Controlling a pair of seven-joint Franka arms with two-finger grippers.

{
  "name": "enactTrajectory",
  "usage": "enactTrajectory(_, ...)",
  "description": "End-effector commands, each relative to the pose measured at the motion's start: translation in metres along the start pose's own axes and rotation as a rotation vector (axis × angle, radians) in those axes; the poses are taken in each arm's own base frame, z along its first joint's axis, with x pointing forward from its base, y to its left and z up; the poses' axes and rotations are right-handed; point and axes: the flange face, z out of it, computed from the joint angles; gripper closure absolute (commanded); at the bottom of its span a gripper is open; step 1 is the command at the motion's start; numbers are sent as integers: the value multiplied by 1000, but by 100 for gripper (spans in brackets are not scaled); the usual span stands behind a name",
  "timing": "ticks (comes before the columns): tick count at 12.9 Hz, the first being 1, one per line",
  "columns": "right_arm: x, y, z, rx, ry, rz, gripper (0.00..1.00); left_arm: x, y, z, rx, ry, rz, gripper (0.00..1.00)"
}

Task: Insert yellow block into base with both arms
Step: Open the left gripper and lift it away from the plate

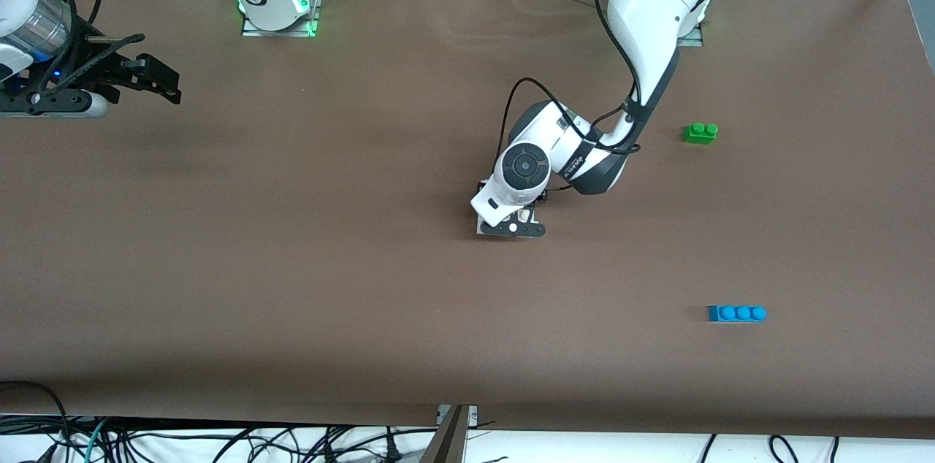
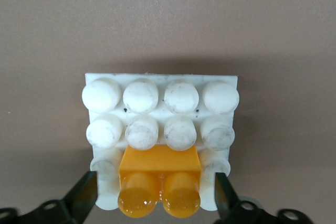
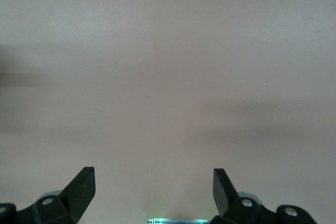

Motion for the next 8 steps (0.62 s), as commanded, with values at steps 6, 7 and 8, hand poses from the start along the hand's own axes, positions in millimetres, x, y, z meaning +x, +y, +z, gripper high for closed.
enactTrajectory(6, -4, 4, 0, 5, 5, -10, 1, 2, -91, -189, 18, 62, -79, 0)
enactTrajectory(7, -4, 4, 0, 3, 5, -11, 1, -5, -107, -219, 21, 72, -83, 0)
enactTrajectory(8, -3, 5, 0, 0, 6, -11, 1, -6, -132, -247, 14, 89, -101, 0)
